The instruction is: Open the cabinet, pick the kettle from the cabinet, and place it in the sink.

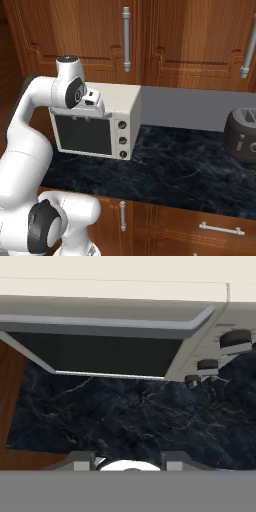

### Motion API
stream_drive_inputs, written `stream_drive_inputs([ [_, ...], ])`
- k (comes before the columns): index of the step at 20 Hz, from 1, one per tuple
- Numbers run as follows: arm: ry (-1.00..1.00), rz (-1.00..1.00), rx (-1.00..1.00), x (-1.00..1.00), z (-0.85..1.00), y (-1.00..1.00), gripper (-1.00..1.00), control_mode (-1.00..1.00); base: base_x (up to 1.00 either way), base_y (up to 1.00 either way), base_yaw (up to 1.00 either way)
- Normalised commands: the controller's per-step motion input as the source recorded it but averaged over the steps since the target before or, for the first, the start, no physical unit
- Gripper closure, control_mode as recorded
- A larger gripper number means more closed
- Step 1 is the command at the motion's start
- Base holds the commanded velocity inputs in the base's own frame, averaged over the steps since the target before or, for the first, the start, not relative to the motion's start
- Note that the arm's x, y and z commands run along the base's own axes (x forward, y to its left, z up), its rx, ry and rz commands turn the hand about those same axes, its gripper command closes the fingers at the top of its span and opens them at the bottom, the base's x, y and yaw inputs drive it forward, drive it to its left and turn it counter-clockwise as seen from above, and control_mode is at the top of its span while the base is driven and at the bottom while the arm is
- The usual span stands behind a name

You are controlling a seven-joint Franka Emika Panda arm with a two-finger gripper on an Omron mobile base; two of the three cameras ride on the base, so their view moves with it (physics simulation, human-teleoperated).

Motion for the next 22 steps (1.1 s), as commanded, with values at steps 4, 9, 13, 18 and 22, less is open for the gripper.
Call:
stream_drive_inputs([
  [4,-0.02,0.0,0.0,-0.05,0.0,0.0,-1.0,-1.0,0.0,0.0,0.0],
  [9,-0.14,0.0,0.0,-0.19,0.0,0.0,-1.0,-1.0,0.0,0.0,0.0],
  [13,-0.16,-0.03,0.0,-0.29,0.0,-0.03,-1.0,-1.0,0.0,0.0,0.0],
  [18,-0.04,-0.11,0.0,-0.27,0.05,-0.07,-1.0,-1.0,0.0,0.0,0.0],
  [22,0.04,-0.12,0.0,-0.18,0.2,-0.17,-1.0,-1.0,0.0,0.0,0.0],
])
